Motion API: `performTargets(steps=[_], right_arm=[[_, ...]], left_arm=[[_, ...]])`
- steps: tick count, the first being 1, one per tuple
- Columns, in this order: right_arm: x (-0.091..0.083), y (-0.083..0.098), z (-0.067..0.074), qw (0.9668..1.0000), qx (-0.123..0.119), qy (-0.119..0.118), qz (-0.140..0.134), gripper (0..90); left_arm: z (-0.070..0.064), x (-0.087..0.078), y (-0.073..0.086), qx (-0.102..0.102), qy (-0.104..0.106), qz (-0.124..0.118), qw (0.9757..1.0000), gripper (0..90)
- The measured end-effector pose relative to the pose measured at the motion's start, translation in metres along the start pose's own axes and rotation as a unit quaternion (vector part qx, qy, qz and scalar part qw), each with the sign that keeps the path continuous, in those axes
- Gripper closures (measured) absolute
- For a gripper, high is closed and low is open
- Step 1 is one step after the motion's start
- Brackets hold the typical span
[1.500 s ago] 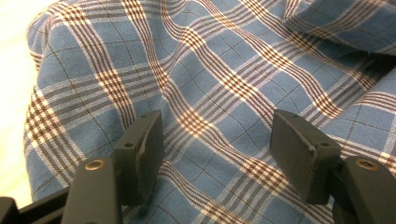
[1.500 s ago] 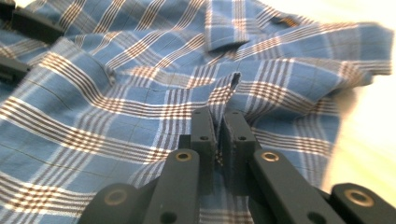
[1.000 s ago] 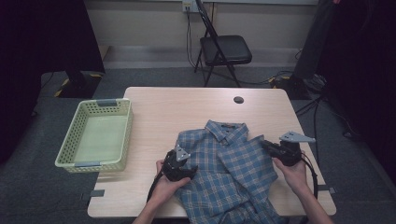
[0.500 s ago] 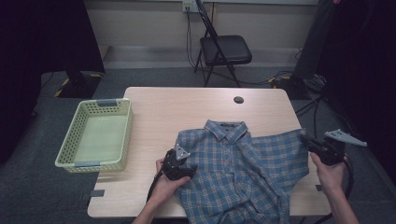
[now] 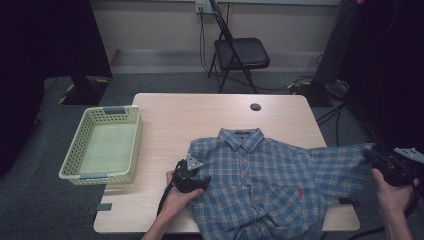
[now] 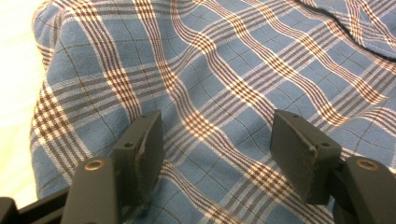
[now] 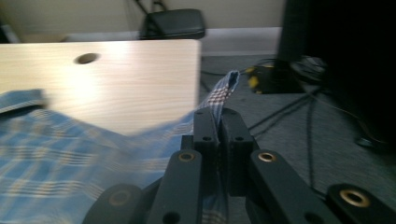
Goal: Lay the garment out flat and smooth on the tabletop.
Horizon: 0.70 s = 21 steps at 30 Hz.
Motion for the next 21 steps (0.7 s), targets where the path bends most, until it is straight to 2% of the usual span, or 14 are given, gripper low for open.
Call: performTargets(steps=[1, 2, 3, 4, 8, 9, 11, 14, 16, 18, 21], right_arm=[[-0.002, 0.001, -0.005, 1.0000, 0.007, 0.007, 0.000, 85.8], [-0.003, 0.003, -0.010, 0.9997, 0.016, 0.015, 0.002, 79.7], [-0.004, 0.004, -0.013, 0.9992, 0.022, 0.032, 0.002, 69.0], [-0.004, 0.006, -0.013, 0.9987, 0.016, 0.047, 0.005, 62.8], [-0.003, 0.006, 0.004, 0.9993, 0.002, 0.036, -0.007, 52.4], [-0.002, 0.005, 0.012, 0.9998, 0.001, 0.018, -0.010, 51.4], [0.001, 0.003, 0.032, 0.9997, -0.021, 0.001, -0.010, 48.8], [0.006, 0.003, 0.070, 0.9978, -0.051, -0.043, -0.004, 43.1], [0.008, 0.005, 0.097, 0.9946, -0.069, -0.078, -0.003, 39.2], [0.011, 0.008, 0.123, 0.9913, -0.092, -0.095, 0.001, 34.8], [0.015, 0.014, 0.158, 0.9846, -0.120, -0.126, 0.007, 27.1]], left_arm=[[0.000, -0.001, 0.000, 0.001, 0.001, 0.002, 1.0000, 34.5], [0.000, -0.001, 0.000, -0.001, 0.003, 0.001, 1.0000, 34.4], [0.000, -0.001, 0.000, 0.000, 0.003, 0.002, 1.0000, 33.9], [-0.001, -0.002, -0.001, 0.001, 0.003, 0.001, 1.0000, 33.4], [-0.003, -0.008, -0.004, 0.007, 0.005, -0.016, 0.9998, 31.4], [-0.003, -0.010, -0.005, 0.009, 0.005, -0.020, 0.9997, 31.2], [-0.001, -0.013, -0.005, 0.005, 0.004, -0.028, 0.9996, 31.0], [0.003, -0.018, -0.003, 0.002, 0.002, -0.033, 0.9994, 30.7], [0.007, -0.021, -0.002, -0.004, 0.001, -0.036, 0.9993, 30.3], [0.010, -0.023, 0.000, -0.007, 0.002, -0.032, 0.9994, 30.1], [0.012, -0.022, 0.003, -0.005, 0.001, -0.024, 0.9997, 30.2]])
Point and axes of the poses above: each handheld gripper's, and its own axes: x roughly forward along the jaws, y roughly out of its underside, z roughly to its left, the point moved 5 cm from there along x, roughly forward along the jaws, and after that the axes turned 7 degrees about z, right-handed, at the moved point
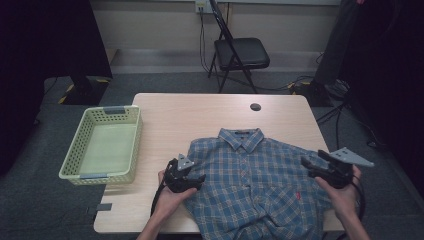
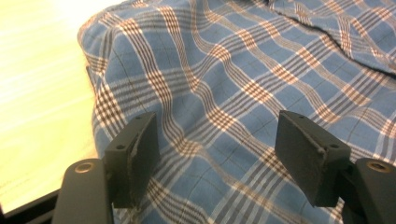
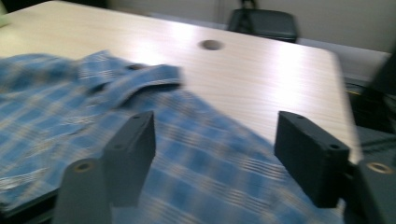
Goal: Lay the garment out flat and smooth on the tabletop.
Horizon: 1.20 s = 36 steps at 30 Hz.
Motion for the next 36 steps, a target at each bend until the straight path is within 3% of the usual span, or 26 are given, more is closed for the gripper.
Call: performTargets(steps=[4, 9, 12, 14, 16, 19, 23, 26, 32, 36], right_arm=[[0.017, 0.000, 0.040, 0.9983, -0.027, -0.050, 0.015, 17.8], [0.041, 0.007, 0.085, 0.9916, -0.055, -0.109, 0.042, 13.0], [0.059, 0.015, 0.108, 0.9871, -0.063, -0.131, 0.068, 17.4], [0.071, 0.022, 0.122, 0.9827, -0.067, -0.151, 0.084, 16.4], [0.081, 0.029, 0.132, 0.9807, -0.081, -0.148, 0.099, 17.3], [0.090, 0.039, 0.134, 0.9801, -0.080, -0.143, 0.113, 17.1], [0.091, 0.049, 0.127, 0.9807, -0.065, -0.133, 0.128, 16.7], [0.089, 0.055, 0.121, 0.9800, -0.070, -0.126, 0.137, 16.6], [0.079, 0.063, 0.109, 0.9820, -0.076, -0.099, 0.142, 16.7], [0.069, 0.069, 0.102, 0.9831, -0.068, -0.091, 0.144, 16.7]], left_arm=[[0.000, 0.001, 0.000, 0.001, -0.003, 0.002, 1.0000, 30.1], [-0.002, 0.006, 0.003, 0.009, -0.004, 0.017, 0.9998, 30.1], [-0.006, 0.011, 0.005, 0.016, -0.004, 0.032, 0.9993, 30.0], [-0.009, 0.014, 0.007, 0.033, -0.009, 0.039, 0.9987, 29.0], [-0.013, 0.015, 0.006, 0.034, -0.009, 0.039, 0.9986, 28.2], [-0.014, 0.015, 0.007, 0.036, -0.007, 0.037, 0.9986, 27.7], [-0.017, 0.016, 0.006, 0.040, -0.001, 0.035, 0.9986, 27.7], [-0.021, 0.018, 0.006, 0.047, 0.005, 0.033, 0.9983, 27.7], [-0.031, 0.018, 0.003, 0.062, 0.031, 0.036, 0.9970, 27.8], [-0.027, 0.003, -0.004, 0.052, 0.041, -0.014, 0.9977, 28.8]])
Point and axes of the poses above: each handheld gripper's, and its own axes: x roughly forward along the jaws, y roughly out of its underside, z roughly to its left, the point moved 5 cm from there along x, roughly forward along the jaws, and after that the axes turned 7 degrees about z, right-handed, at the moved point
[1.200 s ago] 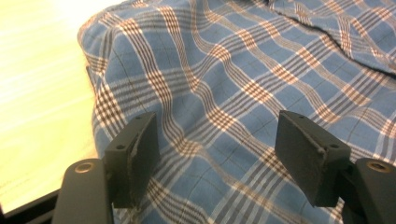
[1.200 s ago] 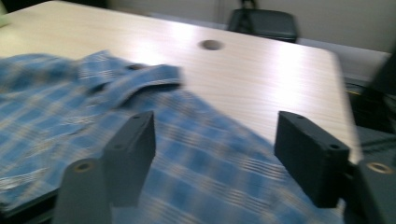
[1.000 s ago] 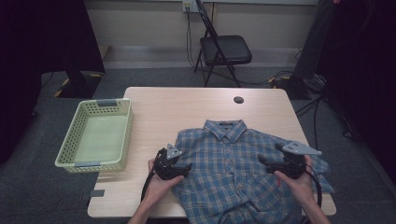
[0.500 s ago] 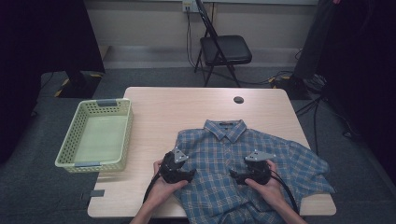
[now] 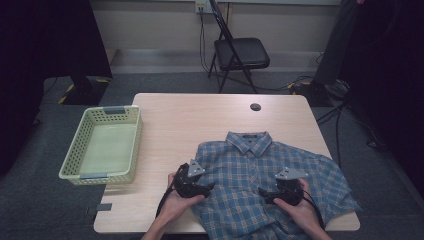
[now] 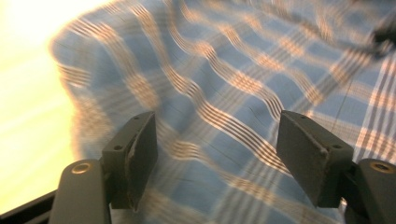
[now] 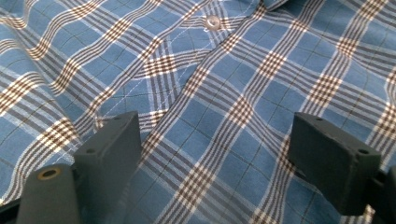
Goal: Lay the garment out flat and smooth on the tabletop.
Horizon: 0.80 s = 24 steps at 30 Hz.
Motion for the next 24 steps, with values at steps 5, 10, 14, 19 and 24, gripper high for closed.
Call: performTargets(steps=[5, 10, 14, 19, 24], right_arm=[[-0.011, 0.013, -0.002, 0.9999, 0.011, 0.008, 0.002, 16.7], [-0.018, 0.020, 0.000, 0.9999, 0.011, 0.007, 0.007, 16.6], [-0.026, 0.014, -0.007, 0.9987, 0.023, -0.044, 0.011, 15.6], [-0.023, 0.009, -0.026, 0.9998, 0.017, 0.005, 0.000, 15.3], [-0.012, 0.010, -0.041, 0.9986, 0.049, 0.019, 0.009, 13.8]], left_arm=[[0.023, -0.009, 0.007, -0.058, -0.031, -0.006, 0.9978, 29.3], [0.030, 0.004, 0.008, -0.065, -0.025, 0.018, 0.9974, 28.7], [0.021, 0.016, 0.007, -0.040, -0.022, 0.037, 0.9983, 33.8], [0.014, 0.013, 0.002, -0.029, -0.021, 0.033, 0.9988, 65.0], [0.010, -0.001, -0.013, -0.030, -0.012, -0.004, 0.9995, 84.1]])
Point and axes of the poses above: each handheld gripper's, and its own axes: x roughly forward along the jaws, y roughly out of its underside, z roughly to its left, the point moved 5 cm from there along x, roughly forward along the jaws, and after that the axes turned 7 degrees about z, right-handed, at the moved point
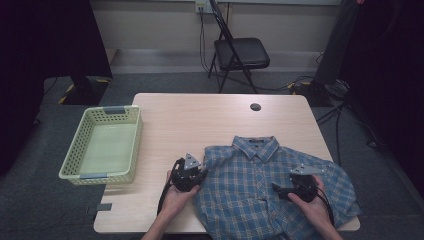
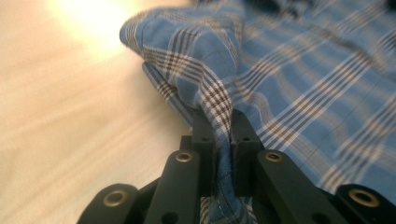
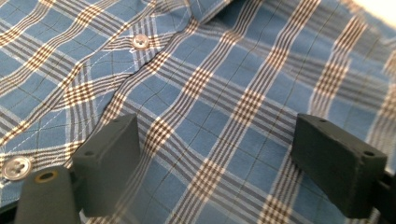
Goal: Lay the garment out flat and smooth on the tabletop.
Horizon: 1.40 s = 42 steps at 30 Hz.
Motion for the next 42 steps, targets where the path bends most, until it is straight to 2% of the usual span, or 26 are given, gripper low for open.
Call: performTargets(steps=[2, 3, 4, 7, 8, 9, 12, 13, 16, 17, 18, 19, 20, 21, 22, 24, 25, 26, 28, 30, 31, 32, 34, 37, 39, 42], right_arm=[[0.001, 0.000, 0.001, 1.0000, -0.004, 0.003, -0.001, 13.3], [0.001, 0.000, 0.001, 1.0000, -0.005, 0.004, -0.002, 13.4], [0.001, 0.000, 0.001, 1.0000, -0.005, 0.004, -0.002, 13.4], [0.001, 0.001, 0.001, 1.0000, 0.000, 0.003, -0.005, 13.4], [0.001, 0.001, 0.001, 1.0000, 0.001, 0.002, -0.006, 13.4], [0.001, 0.001, 0.001, 1.0000, 0.001, 0.001, -0.006, 13.4], [0.001, 0.001, 0.001, 0.9999, -0.010, -0.005, -0.001, 13.0], [0.001, 0.001, 0.001, 0.9999, -0.010, -0.005, -0.001, 13.0], [0.000, 0.001, 0.000, 0.9998, -0.014, -0.010, 0.004, 13.1], [-0.001, 0.002, 0.000, 0.9998, -0.016, -0.011, 0.007, 13.7], [-0.004, 0.003, -0.003, 0.9999, 0.000, -0.011, 0.011, 16.7], [-0.005, 0.003, -0.005, 0.9999, 0.005, -0.011, 0.010, 20.2], [-0.008, 0.003, -0.008, 0.9999, 0.014, -0.004, -0.001, 23.0], [-0.013, 0.002, -0.011, 0.9996, 0.019, 0.001, -0.022, 22.0], [-0.017, 0.001, -0.014, 0.9991, 0.024, 0.004, -0.035, 22.0], [-0.023, 0.000, -0.020, 0.9976, 0.043, 0.010, -0.053, 22.1], [-0.023, 0.000, -0.022, 0.9975, 0.048, 0.004, -0.053, 22.1], [-0.022, 0.001, -0.024, 0.9975, 0.049, 0.009, -0.050, 22.5], [-0.019, 0.001, -0.025, 0.9974, 0.054, 0.011, -0.046, 22.8], [-0.019, 0.000, -0.025, 0.9971, 0.055, 0.018, -0.050, 23.6], [-0.019, 0.000, -0.024, 0.9970, 0.054, 0.019, -0.052, 23.6], [-0.018, -0.001, -0.024, 0.9971, 0.053, 0.018, -0.052, 23.6], [-0.017, -0.001, -0.022, 0.9974, 0.051, 0.016, -0.048, 23.6], [-0.014, 0.000, -0.019, 0.9981, 0.044, 0.014, -0.041, 23.6], [-0.012, 0.000, -0.018, 0.9983, 0.043, 0.013, -0.036, 23.6], [-0.010, 0.000, -0.016, 0.9986, 0.039, 0.012, -0.033, 23.6]], left_arm=[[-0.013, -0.005, -0.012, 0.022, 0.007, -0.017, 0.9996, 85.4], [-0.019, -0.005, -0.017, 0.026, 0.010, -0.022, 0.9994, 85.6], [-0.019, -0.005, -0.017, 0.026, 0.010, -0.022, 0.9994, 85.6], [-0.043, 0.000, -0.037, 0.050, 0.021, -0.033, 0.9980, 85.6], [-0.052, 0.003, -0.043, 0.057, 0.027, -0.035, 0.9974, 85.6], [-0.069, 0.010, -0.054, 0.069, 0.034, -0.039, 0.9963, 85.5], [-0.099, 0.028, -0.067, 0.102, 0.022, -0.031, 0.9941, 85.1], [-0.099, 0.028, -0.067, 0.102, 0.022, -0.031, 0.9941, 84.9], [-0.129, 0.055, -0.072, 0.117, 0.048, -0.007, 0.9920, 83.9], [-0.138, 0.066, -0.071, 0.128, 0.050, 0.004, 0.9906, 82.6], [-0.150, 0.083, -0.064, 0.143, 0.055, 0.037, 0.9875, 78.5], [-0.156, 0.095, -0.058, 0.153, 0.056, 0.055, 0.9850, 76.9], [-0.161, 0.102, -0.055, 0.162, 0.053, 0.038, 0.9847, 74.0], [-0.164, 0.105, -0.053, 0.165, 0.060, 0.023, 0.9842, 67.2], [-0.165, 0.105, -0.053, 0.165, 0.072, 0.021, 0.9834, 59.0], [-0.163, 0.100, -0.052, 0.160, 0.093, 0.018, 0.9826, 50.6], [-0.161, 0.097, -0.051, 0.155, 0.103, 0.016, 0.9824, 47.2], [-0.158, 0.091, -0.050, 0.149, 0.106, 0.013, 0.9831, 43.6], [-0.151, 0.076, -0.049, 0.132, 0.128, -0.010, 0.9829, 39.0], [-0.140, 0.062, -0.050, 0.125, 0.126, -0.018, 0.9839, 38.3], [-0.135, 0.054, -0.050, 0.116, 0.134, -0.022, 0.9839, 36.4], [-0.128, 0.047, -0.051, 0.110, 0.134, -0.028, 0.9845, 36.6], [-0.110, 0.033, -0.052, 0.093, 0.119, -0.047, 0.9874, 36.8], [-0.079, 0.024, -0.055, 0.049, 0.077, -0.068, 0.9935, 38.9], [-0.063, 0.028, -0.057, 0.036, 0.060, -0.061, 0.9957, 40.6], [-0.048, 0.047, -0.056, 0.020, 0.078, -0.027, 0.9964, 38.4]])
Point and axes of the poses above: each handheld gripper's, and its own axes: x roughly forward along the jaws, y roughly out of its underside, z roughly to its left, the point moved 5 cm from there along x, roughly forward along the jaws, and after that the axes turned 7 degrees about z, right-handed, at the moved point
